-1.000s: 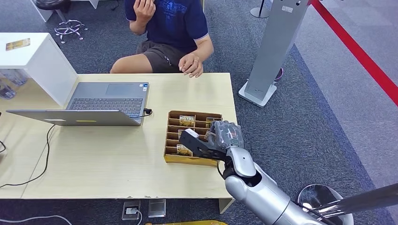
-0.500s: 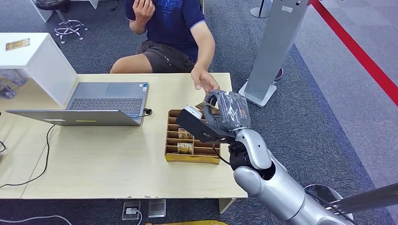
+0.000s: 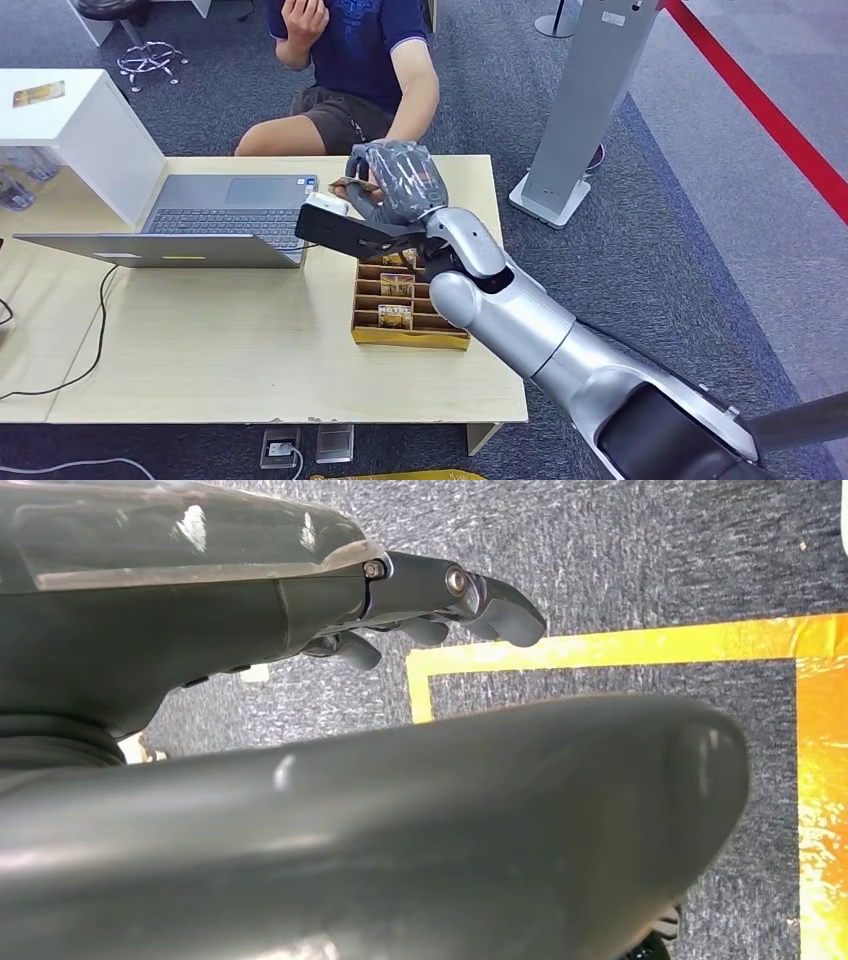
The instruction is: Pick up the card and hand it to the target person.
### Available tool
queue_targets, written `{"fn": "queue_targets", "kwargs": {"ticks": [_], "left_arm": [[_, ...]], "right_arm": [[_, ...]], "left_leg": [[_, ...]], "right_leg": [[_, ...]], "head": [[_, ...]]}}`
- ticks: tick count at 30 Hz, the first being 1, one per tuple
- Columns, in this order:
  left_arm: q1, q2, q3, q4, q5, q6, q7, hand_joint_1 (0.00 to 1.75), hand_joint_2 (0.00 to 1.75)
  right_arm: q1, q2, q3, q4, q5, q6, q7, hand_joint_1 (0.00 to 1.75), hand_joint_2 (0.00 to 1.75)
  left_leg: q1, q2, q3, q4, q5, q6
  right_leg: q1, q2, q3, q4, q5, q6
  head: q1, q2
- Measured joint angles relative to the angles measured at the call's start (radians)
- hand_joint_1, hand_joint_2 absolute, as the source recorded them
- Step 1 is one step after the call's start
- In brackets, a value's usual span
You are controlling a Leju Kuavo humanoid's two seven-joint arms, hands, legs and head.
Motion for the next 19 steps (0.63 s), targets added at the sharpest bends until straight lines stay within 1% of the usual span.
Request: {"fn": "queue_targets", "kwargs": {"ticks": [3,7,11,19], "left_arm": [[0.0,0.0,0.0,0.0,0.003,0.0,0.001,0.0,0.0],[0.001,0.0,0.0,0.0,0.008,0.001,0.003,0.0,0.0],[0.002,0.0,0.0,0.0,0.012,0.001,0.003,0.0,0.0],[0.003,0.0,0.0,0.0,0.018,-0.001,-0.002,0.0,0.0]], "right_arm": [[-0.011,0.044,0.02,0.106,0.003,-0.008,-0.008,1.75,1.75],[-0.015,0.082,0.039,0.203,0.008,-0.02,-0.014,1.75,1.75],[-0.02,0.106,0.053,0.264,0.015,-0.022,-0.012,0.0,1.75],[-0.029,0.122,0.071,0.311,0.012,-0.025,-0.005,0.0,1.75]], "left_leg": [[0.0,0.0,0.0,0.0,0.0,0.0],[0.0,0.0,0.0,0.0,0.0,0.0],[0.0,0.0,0.0,0.0,0.0,0.0],[0.0,0.001,0.0,0.0,0.0,0.0]], "right_leg": [[0.0,0.0,0.0,0.0,0.0,0.0],[0.0,0.0,-0.001,0.0,0.0,0.0],[0.0,0.0,-0.001,0.0,0.0,0.0],[0.0,0.001,-0.001,0.0,0.0,0.0]], "head": [[0.0,0.0],[0.002,0.0],[0.001,0.0],[0.0,0.0]]}}
